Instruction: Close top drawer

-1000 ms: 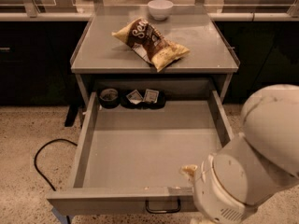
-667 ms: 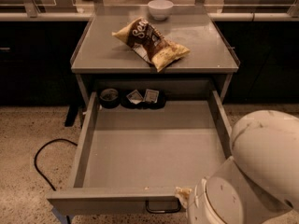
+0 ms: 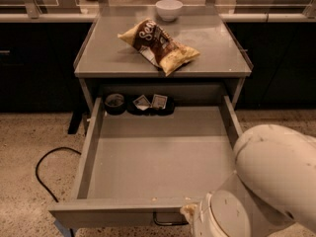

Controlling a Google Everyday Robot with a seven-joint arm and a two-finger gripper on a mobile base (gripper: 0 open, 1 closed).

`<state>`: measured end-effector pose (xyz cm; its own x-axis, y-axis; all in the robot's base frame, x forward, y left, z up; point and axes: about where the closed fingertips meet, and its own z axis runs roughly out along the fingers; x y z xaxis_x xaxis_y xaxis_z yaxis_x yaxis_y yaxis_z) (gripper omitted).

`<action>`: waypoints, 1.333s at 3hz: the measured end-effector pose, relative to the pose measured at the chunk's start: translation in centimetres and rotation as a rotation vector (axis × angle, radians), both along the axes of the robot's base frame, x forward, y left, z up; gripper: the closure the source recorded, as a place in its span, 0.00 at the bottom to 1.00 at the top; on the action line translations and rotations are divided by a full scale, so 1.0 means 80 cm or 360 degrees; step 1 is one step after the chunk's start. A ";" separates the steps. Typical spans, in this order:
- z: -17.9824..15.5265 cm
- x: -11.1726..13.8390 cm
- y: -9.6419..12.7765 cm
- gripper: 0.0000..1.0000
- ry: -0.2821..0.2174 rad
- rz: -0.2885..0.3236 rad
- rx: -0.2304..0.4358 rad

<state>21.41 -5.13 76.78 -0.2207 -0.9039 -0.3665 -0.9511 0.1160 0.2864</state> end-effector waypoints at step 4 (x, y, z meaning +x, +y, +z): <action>-0.102 0.018 0.012 0.00 0.0158 0.0027 0.0008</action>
Offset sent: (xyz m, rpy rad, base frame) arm -0.0277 0.0294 -0.0906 0.0352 0.1586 0.0698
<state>22.83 -4.15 68.63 -0.2408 -0.9060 -0.3482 -0.9198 0.0986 0.3797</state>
